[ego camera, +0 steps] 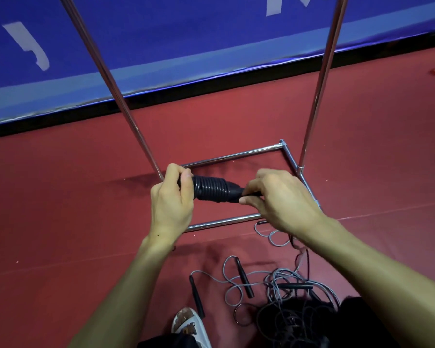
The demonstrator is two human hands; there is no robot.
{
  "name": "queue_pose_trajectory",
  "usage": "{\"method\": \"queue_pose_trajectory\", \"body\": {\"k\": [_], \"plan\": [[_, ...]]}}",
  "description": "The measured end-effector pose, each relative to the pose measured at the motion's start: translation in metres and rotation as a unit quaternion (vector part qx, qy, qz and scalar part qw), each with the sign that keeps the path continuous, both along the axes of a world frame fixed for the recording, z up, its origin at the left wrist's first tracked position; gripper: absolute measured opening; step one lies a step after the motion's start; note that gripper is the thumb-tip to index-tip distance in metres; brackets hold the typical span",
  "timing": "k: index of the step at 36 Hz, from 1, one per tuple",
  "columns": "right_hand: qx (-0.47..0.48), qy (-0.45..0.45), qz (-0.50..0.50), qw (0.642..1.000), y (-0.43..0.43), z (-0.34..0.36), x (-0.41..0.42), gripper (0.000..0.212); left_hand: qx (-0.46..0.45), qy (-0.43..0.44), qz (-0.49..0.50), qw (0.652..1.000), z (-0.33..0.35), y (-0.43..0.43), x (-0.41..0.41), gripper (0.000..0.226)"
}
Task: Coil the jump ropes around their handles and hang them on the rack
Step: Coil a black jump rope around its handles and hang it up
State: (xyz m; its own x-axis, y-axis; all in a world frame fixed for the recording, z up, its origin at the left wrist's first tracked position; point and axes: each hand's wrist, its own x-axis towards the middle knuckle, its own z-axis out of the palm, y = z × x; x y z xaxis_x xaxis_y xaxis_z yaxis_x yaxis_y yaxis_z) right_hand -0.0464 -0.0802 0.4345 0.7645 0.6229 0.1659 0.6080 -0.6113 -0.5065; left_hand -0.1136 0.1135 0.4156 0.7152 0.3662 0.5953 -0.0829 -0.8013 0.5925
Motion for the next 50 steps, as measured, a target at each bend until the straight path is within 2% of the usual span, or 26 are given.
{"method": "queue_pose_trajectory", "body": {"k": [5, 8, 12, 15, 18, 21, 24, 27, 30, 33, 37, 42, 44, 48, 50], "plan": [[0.032, 0.05, 0.131, 0.99, -0.011, 0.006, 0.019, 0.008, -0.031, 0.034, -0.056, 0.997, 0.007, 0.0, -0.006, 0.031], [0.083, 0.152, 0.165, 0.971, -0.014, 0.014, 0.021, 0.017, -0.052, 0.069, -0.1, 0.991, 0.014, -0.003, -0.013, 0.034], [0.167, 0.3, 0.211, 0.915, -0.016, 0.018, 0.021, 0.021, -0.091, 0.092, -0.145, 0.981, 0.025, -0.009, -0.02, 0.032], [0.215, 0.361, 0.228, 0.878, -0.016, 0.015, 0.025, 0.021, -0.146, 0.099, -0.158, 0.971, 0.03, -0.01, -0.023, 0.033], [0.216, 0.381, 0.239, 0.867, -0.016, 0.009, 0.026, 0.018, -0.179, 0.102, -0.163, 0.965, 0.033, -0.012, -0.025, 0.031], [0.196, 0.387, 0.234, 0.87, -0.016, 0.009, 0.023, 0.018, -0.203, 0.093, -0.174, 0.959, 0.035, -0.012, -0.025, 0.031], [0.206, 0.355, 0.234, 0.881, -0.015, 0.012, 0.02, 0.012, -0.274, 0.063, -0.186, 0.941, 0.037, -0.014, -0.025, 0.031], [0.256, 0.344, 0.225, 0.875, -0.011, 0.014, 0.018, 0.016, -0.367, 0.03, -0.184, 0.911, 0.041, -0.02, -0.023, 0.028], [0.314, 0.372, 0.221, 0.845, -0.007, 0.012, 0.017, 0.021, -0.427, 0.001, -0.174, 0.888, 0.043, -0.024, -0.021, 0.028], [0.374, 0.444, 0.212, 0.786, 0.0, 0.007, 0.012, 0.017, -0.458, -0.009, -0.157, 0.875, 0.044, -0.026, -0.02, 0.031], [0.441, 0.445, 0.181, 0.758, 0.012, -0.007, 0.011, 0.032, -0.499, -0.009, -0.118, 0.858, 0.044, -0.027, -0.017, 0.039], [0.465, 0.494, 0.198, 0.708, 0.009, -0.008, 0.015, 0.042, -0.535, -0.017, -0.116, 0.837, 0.045, -0.024, -0.015, 0.038], [0.473, 0.495, 0.181, 0.706, 0.008, -0.008, 0.016, 0.04, -0.546, -0.021, -0.119, 0.829, 0.046, -0.026, -0.015, 0.037], [0.455, 0.47, 0.134, 0.744, 0.016, -0.008, 0.008, 0.016, -0.571, -0.039, -0.119, 0.811, 0.046, -0.028, -0.015, 0.038], [0.474, 0.478, 0.085, 0.735, 0.021, -0.011, 0.002, 0.027, -0.58, -0.05, -0.117, 0.804, 0.044, -0.029, -0.013, 0.038]]}}
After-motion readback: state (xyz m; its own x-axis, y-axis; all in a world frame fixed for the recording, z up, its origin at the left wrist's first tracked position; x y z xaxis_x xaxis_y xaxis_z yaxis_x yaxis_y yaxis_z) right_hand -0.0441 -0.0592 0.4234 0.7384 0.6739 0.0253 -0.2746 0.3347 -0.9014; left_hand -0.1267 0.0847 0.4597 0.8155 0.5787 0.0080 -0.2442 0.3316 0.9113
